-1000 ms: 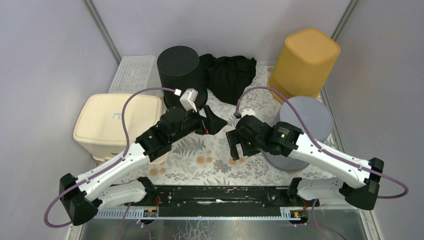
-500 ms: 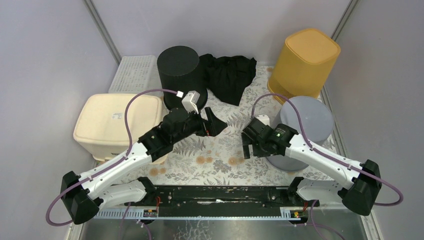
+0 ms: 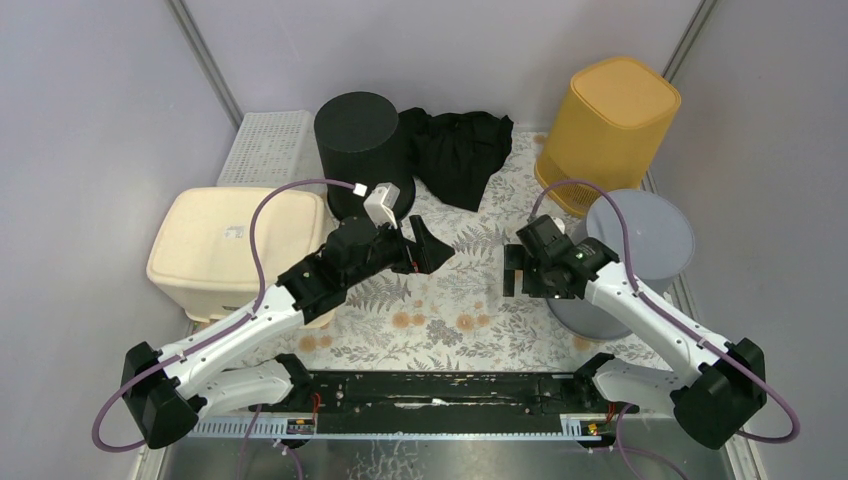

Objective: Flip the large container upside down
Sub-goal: Move the container to the corner of the board.

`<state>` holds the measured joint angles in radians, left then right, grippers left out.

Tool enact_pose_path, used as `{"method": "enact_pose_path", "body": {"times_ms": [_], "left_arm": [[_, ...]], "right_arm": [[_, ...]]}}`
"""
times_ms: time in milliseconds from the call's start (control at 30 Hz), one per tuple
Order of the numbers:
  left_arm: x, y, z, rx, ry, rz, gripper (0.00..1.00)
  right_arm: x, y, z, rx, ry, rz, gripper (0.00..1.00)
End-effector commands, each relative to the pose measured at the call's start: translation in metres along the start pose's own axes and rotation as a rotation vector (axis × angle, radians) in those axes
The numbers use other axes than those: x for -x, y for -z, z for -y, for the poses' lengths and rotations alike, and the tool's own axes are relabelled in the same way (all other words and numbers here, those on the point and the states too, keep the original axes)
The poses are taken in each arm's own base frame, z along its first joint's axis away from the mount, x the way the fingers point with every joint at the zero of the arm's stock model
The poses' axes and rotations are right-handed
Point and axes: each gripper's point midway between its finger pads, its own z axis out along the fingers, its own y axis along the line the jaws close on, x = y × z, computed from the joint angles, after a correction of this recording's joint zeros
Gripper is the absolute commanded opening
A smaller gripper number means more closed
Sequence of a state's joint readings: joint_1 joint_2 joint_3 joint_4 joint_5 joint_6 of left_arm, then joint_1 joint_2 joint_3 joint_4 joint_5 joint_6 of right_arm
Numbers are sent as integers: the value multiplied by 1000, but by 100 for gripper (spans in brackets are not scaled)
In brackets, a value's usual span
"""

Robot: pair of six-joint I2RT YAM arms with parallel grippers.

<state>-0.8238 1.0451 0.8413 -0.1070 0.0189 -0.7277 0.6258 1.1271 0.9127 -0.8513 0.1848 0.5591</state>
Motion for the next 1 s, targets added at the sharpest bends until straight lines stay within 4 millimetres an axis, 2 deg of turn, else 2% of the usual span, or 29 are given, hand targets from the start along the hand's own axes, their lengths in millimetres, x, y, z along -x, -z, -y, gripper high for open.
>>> {"method": "enact_pose_path", "body": {"times_ms": [0,133,200,267,333,433,567,767,867,967], "left_arm": [[8,3,8,-28,0,30,100],[9,3,7,-22,-3,32,100],[11,5,7,-15,-10,36,100],[20,9,7,3,-26,52,100],[33,16,8,21,-45,71,100],[65,30,15,47,-79,112,100],[101,48,14,107,-113,165,100],[147,66,-23,273,-100,259,100],[161,69,-53,363,-62,287,100],[174,73,-84,441,-11,319,100]], "right_arm": [[14,-3,7,19,-16,23,99],[28,-4,13,25,-44,40,99],[39,1,9,34,-40,62,100],[53,12,-2,82,-31,90,100],[77,34,-18,153,-34,147,99],[106,67,-41,258,-38,224,100],[133,95,-76,417,-20,276,99],[158,118,-125,560,39,315,100],[163,129,-152,610,84,341,100],[169,126,-171,622,113,344,100]]}}
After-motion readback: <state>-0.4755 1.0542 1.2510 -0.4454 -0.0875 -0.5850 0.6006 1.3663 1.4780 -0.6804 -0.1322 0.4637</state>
